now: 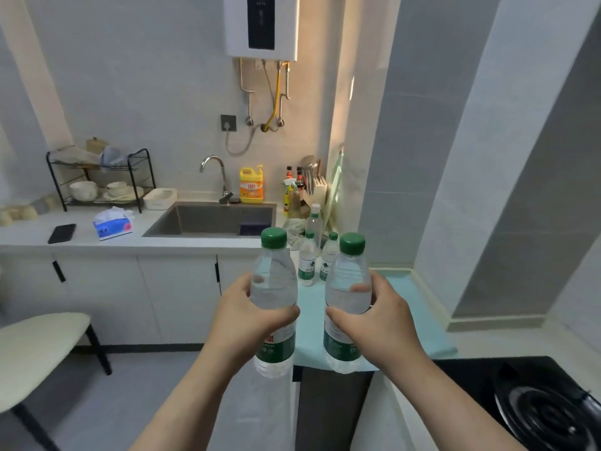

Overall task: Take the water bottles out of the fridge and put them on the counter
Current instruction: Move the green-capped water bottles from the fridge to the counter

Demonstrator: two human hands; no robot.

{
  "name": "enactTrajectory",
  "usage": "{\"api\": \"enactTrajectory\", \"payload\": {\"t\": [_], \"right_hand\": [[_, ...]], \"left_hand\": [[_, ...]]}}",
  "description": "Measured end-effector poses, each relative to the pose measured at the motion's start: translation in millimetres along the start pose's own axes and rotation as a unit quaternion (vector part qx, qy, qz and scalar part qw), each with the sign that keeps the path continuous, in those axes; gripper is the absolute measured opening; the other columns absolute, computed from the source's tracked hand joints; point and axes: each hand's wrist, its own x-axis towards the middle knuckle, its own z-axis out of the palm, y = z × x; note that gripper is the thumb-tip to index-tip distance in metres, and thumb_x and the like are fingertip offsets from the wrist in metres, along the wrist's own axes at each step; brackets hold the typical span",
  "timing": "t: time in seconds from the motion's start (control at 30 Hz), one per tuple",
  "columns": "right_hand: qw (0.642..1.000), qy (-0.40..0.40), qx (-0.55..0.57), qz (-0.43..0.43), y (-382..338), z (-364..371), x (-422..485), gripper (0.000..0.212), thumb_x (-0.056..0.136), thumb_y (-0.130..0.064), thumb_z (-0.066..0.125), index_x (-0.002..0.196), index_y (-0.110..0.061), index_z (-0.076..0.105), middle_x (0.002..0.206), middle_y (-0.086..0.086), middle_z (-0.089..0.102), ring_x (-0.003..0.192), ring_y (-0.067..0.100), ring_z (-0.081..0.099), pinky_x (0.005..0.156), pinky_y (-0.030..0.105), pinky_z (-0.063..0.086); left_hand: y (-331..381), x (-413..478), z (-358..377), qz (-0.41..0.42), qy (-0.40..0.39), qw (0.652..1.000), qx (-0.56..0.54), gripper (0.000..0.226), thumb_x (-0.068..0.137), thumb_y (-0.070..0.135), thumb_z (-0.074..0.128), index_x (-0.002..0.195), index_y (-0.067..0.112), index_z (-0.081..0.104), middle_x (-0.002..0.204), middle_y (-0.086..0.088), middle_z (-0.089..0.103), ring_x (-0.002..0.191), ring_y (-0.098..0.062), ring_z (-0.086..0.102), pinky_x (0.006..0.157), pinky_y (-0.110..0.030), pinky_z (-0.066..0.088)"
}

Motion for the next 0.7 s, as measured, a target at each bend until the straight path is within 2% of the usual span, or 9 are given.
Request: {"api": "enactTrajectory", "payload": {"t": [0.07,0.23,0.4,0.47,0.6,0.7], "right_hand": [[1.0,0.024,-0.008,0.019,9,5,27,0.05,0.066,-0.029,0.085,0.104,-0.037,0.054,0.095,-0.019,0.062,0.089,0.001,0.062,0.072,0.025,0.053],[0.997,0.06,-0.016,0.053,21,19,95,0.048,0.067,-0.029,0.084,0.103,-0.037,0.053,0.095,-0.02,0.06,0.088,0.0,0.06,0.067,0.023,0.049],[0.995,0.072,-0.025,0.069,37,30,152,0.052,0.067,-0.029,0.084,0.106,-0.039,0.05,0.096,-0.021,0.059,0.087,-0.003,0.058,0.066,0.021,0.048],[0.994,0.069,-0.027,0.075,46,34,171,0.053,0.067,-0.028,0.084,0.104,-0.042,0.048,0.096,-0.022,0.059,0.088,-0.002,0.058,0.067,0.023,0.048],[0.994,0.059,-0.021,0.091,73,43,216,0.053,0.066,-0.027,0.083,0.103,-0.044,0.049,0.098,-0.02,0.062,0.091,0.001,0.061,0.073,0.026,0.052],[0.994,0.036,-0.018,0.097,94,48,247,0.054,0.066,-0.027,0.083,0.104,-0.044,0.048,0.098,-0.019,0.063,0.089,-0.001,0.061,0.068,0.023,0.05]], "left_hand": [[-8,34,11,-0.003,-0.016,1.0,-0.005,0.046,0.064,0.01,0.086,0.091,0.036,0.059,0.09,0.013,0.067,0.083,-0.004,0.064,0.061,-0.023,0.048],[-23,117,31,-0.003,-0.058,0.998,-0.008,0.049,0.065,0.01,0.086,0.089,0.04,0.056,0.088,0.018,0.064,0.084,0.001,0.061,0.061,-0.018,0.044],[-41,182,54,-0.01,-0.072,0.997,0.004,0.048,0.065,0.011,0.085,0.088,0.041,0.056,0.084,0.021,0.065,0.071,0.01,0.063,0.059,-0.015,0.044],[-50,203,62,-0.014,-0.071,0.997,0.008,0.048,0.064,0.012,0.086,0.091,0.04,0.058,0.087,0.019,0.068,0.073,0.013,0.064,0.059,-0.014,0.046],[-73,247,83,-0.035,-0.06,0.997,0.013,0.052,0.06,0.014,0.087,0.099,0.035,0.062,0.092,0.012,0.072,0.081,0.001,0.068,0.066,-0.022,0.053],[-87,274,98,-0.045,-0.051,0.997,0.027,0.054,0.058,0.016,0.087,0.103,0.034,0.062,0.093,0.011,0.073,0.082,-0.001,0.069,0.072,-0.029,0.057]]}}
